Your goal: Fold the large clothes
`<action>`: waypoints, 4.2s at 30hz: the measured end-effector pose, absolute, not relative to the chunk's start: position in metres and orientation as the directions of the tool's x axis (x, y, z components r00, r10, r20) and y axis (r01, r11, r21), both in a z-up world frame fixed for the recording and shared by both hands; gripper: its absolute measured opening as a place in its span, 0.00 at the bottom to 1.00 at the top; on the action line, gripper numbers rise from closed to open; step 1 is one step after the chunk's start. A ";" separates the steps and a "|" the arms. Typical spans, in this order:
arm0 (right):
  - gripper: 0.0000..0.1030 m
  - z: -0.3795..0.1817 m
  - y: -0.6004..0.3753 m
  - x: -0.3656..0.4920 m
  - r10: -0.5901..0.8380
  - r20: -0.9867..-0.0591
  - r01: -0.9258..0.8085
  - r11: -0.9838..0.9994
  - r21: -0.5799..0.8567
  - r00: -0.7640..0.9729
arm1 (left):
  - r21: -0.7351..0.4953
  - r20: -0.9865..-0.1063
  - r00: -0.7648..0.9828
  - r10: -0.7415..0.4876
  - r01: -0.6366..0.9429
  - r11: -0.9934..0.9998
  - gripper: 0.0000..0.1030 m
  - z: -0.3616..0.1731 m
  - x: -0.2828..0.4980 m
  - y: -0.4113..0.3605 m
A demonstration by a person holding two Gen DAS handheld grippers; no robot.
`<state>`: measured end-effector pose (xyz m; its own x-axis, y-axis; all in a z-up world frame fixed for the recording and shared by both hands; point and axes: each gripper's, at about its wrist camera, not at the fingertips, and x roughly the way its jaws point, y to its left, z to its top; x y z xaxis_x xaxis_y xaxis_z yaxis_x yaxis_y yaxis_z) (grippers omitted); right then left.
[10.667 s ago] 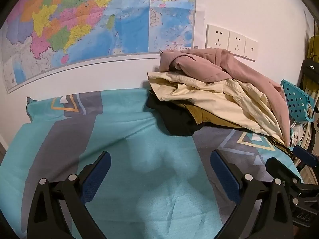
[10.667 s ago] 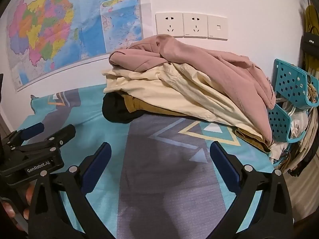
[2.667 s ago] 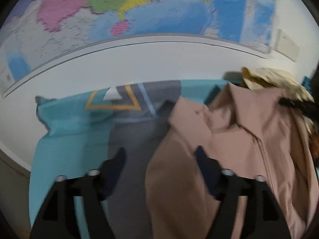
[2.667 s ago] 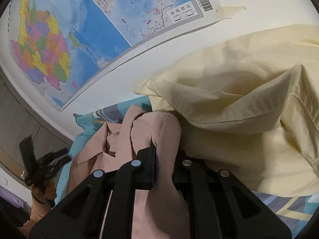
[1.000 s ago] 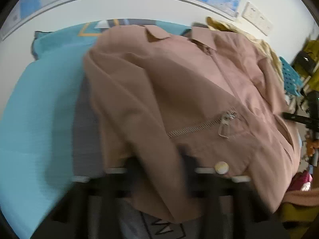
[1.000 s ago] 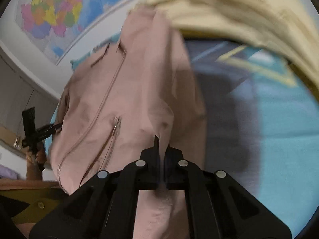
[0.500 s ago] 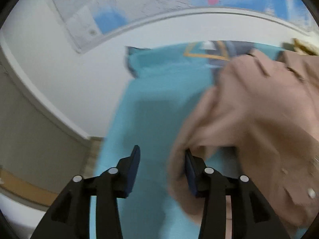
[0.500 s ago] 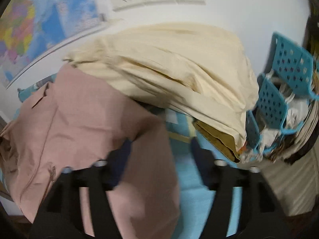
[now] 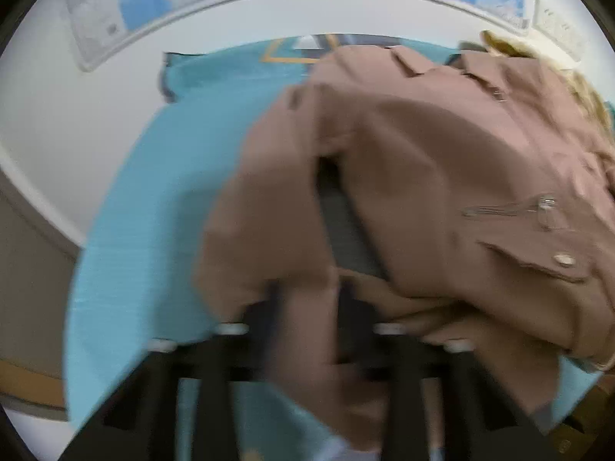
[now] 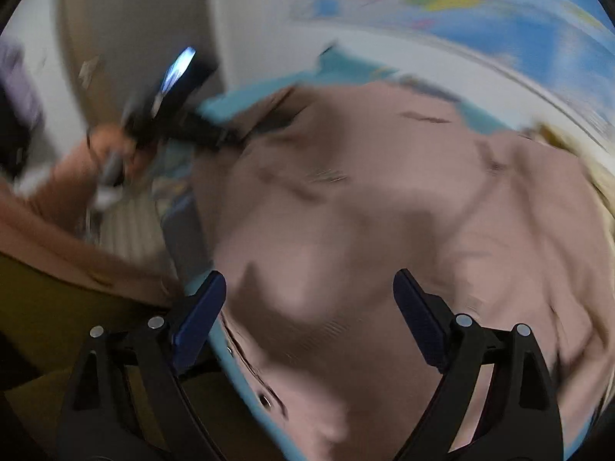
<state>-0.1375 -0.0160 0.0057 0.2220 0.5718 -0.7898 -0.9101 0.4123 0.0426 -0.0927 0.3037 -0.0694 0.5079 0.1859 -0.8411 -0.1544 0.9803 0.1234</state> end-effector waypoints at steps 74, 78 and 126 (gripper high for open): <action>0.05 0.041 -0.241 -0.120 0.717 -0.619 -0.472 0.687 0.552 0.320 | -0.323 -0.767 0.533 -0.357 0.160 0.933 0.16 0.025 -0.169 0.268; 0.22 0.005 -0.237 -0.107 0.526 -0.794 -0.392 0.829 0.398 0.305 | -0.151 -0.840 0.513 -0.176 0.091 0.984 0.56 0.001 -0.159 0.266; 0.12 0.027 -0.033 0.179 0.245 -0.716 -0.458 0.881 -0.116 0.654 | 0.203 -0.739 0.645 0.194 -0.061 0.977 0.17 -0.025 0.241 0.230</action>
